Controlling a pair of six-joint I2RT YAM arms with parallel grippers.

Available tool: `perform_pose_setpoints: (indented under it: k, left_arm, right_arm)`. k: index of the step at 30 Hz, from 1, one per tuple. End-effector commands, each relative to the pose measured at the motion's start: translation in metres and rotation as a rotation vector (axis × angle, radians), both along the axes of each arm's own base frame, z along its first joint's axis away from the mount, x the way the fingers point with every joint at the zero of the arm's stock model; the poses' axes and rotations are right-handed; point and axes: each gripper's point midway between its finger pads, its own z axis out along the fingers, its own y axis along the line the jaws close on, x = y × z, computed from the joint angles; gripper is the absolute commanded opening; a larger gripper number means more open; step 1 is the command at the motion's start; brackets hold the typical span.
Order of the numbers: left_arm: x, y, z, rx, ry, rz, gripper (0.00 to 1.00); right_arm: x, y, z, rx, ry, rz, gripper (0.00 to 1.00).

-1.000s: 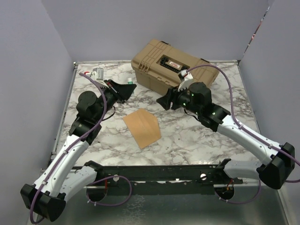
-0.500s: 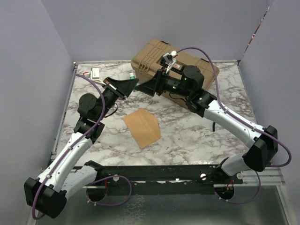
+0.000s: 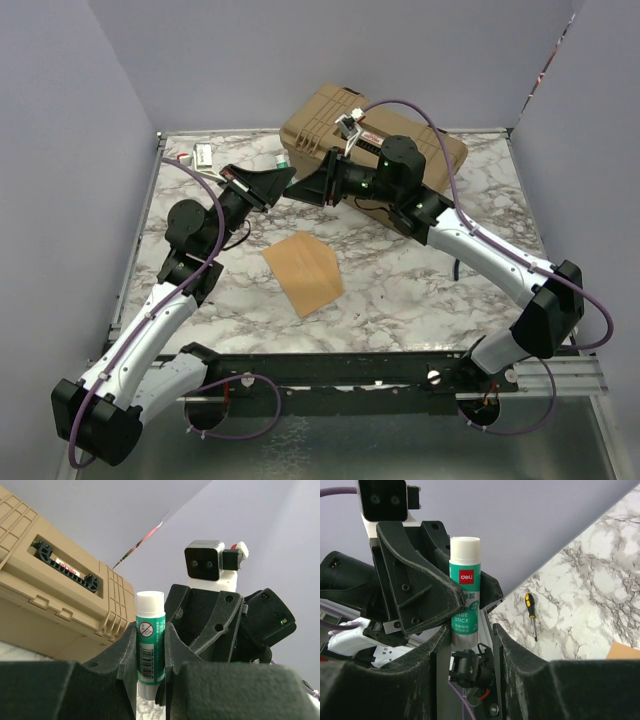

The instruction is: Place the letter into the envelope and seal it

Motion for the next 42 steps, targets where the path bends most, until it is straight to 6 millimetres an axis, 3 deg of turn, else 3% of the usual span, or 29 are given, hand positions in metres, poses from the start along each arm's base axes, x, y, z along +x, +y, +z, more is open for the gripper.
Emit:
perform_pose_setpoints:
  k: [1, 3, 6, 7, 11, 15, 24, 31, 42]
  left_arm:
    - [-0.009, 0.001, 0.024, -0.013, -0.081, -0.011, 0.0]
    - [-0.009, 0.001, 0.025, -0.013, -0.084, -0.014, 0.0]
    - [-0.013, 0.0, 0.025, -0.004, -0.095, -0.024, 0.0]
    - [-0.014, 0.0, 0.026, 0.004, -0.102, -0.026, 0.06]
    - [-0.025, -0.005, 0.033, 0.089, -0.146, -0.069, 0.44]
    - [-0.038, -0.016, 0.037, 0.148, -0.18, -0.164, 0.57]
    - [-0.049, -0.029, 0.044, 0.122, -0.199, -0.278, 0.57]
    - [-0.043, -0.034, 0.036, 0.114, -0.162, -0.304, 0.24]
    - [-0.041, -0.032, 0.025, 0.142, -0.126, -0.29, 0.3]
  right_arm:
    - [-0.01, 0.004, 0.0, -0.005, 0.015, 0.054, 0.38]
    - [-0.009, 0.004, 0.004, 0.007, 0.012, 0.052, 0.3]
    - [-0.012, 0.004, 0.012, 0.032, -0.006, 0.057, 0.07]
    - [-0.013, 0.003, 0.015, 0.035, -0.017, 0.062, 0.01]
    - [-0.019, -0.003, 0.019, 0.017, -0.078, 0.076, 0.0]
    - [-0.031, -0.011, 0.026, 0.027, -0.124, 0.136, 0.0]
    - [-0.039, -0.029, 0.028, 0.043, -0.146, 0.165, 0.0]
    - [-0.047, -0.034, 0.025, 0.031, -0.152, 0.205, 0.0]
    - [-0.043, -0.046, 0.019, 0.009, -0.138, 0.178, 0.0]
